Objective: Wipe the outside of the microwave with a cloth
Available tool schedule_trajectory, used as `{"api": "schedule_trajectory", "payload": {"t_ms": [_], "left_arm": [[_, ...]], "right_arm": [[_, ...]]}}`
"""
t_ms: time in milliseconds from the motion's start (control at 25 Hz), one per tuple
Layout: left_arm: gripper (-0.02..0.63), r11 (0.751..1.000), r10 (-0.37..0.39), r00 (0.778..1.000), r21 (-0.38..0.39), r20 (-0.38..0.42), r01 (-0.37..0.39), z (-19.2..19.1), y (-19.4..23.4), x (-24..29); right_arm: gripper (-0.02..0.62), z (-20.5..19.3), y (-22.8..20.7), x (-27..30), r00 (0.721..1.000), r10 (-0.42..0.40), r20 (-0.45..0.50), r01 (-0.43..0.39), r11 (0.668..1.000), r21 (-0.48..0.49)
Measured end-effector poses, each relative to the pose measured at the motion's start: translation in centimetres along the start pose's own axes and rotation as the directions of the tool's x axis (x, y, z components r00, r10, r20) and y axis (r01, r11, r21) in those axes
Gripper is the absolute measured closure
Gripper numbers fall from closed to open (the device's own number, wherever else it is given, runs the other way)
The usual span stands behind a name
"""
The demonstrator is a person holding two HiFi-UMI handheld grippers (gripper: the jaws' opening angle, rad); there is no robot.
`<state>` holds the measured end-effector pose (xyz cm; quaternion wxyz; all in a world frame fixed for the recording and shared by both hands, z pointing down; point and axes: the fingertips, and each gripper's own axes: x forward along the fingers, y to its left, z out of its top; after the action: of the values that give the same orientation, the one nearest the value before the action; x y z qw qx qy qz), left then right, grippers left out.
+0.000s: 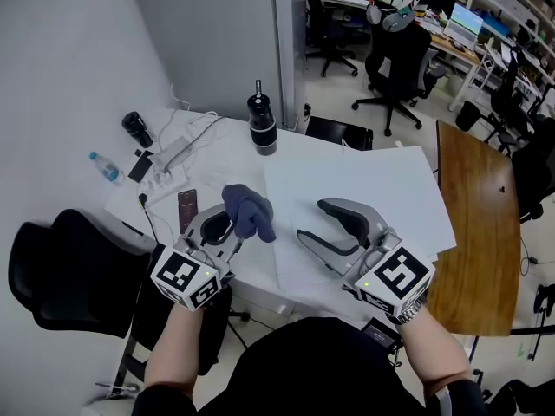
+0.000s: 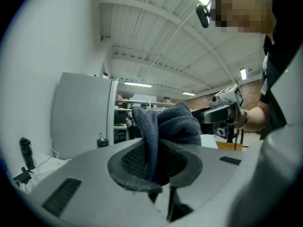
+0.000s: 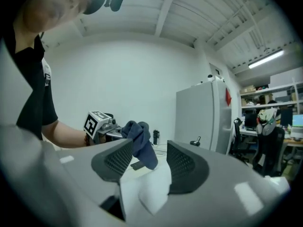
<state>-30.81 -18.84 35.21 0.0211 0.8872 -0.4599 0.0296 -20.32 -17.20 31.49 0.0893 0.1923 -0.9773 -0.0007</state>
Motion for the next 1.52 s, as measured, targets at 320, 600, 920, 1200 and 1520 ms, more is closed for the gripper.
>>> {"api": "schedule_trajectory", "payload": {"t_ms": [320, 600, 920, 1200, 1520], "left_arm": [[0.547, 0.933, -0.361, 0.932, 0.019, 0.043, 0.361, 3.7, -8.2, -2.2], [0.545, 0.881, -0.473, 0.880, 0.014, 0.040, 0.472, 4.6, -10.7, -2.9], [0.528, 0.938, -0.346, 0.938, 0.016, 0.023, 0.346, 3.9, -8.3, -2.9], [0.525, 0.976, -0.214, 0.977, 0.044, 0.018, 0.213, 3.2, -5.9, -3.5], [0.562, 0.988, -0.147, 0.989, 0.038, 0.010, 0.147, 3.2, -5.7, -3.8]], "right_arm": [[0.313, 1.5, 5.7, 0.7, 0.960, 0.279, 0.033, -0.278, 0.960, -0.017], [0.391, 1.9, 8.9, -0.3, 0.896, 0.443, 0.045, -0.443, 0.897, -0.012], [0.516, 1.1, 5.8, 0.0, 0.969, 0.247, 0.011, -0.247, 0.969, 0.001], [0.523, -1.9, 1.2, 1.4, 0.992, 0.012, -0.125, -0.003, 0.998, 0.070], [0.523, -5.1, 1.0, 5.1, 0.959, -0.045, -0.279, 0.059, 0.997, 0.040]]}}
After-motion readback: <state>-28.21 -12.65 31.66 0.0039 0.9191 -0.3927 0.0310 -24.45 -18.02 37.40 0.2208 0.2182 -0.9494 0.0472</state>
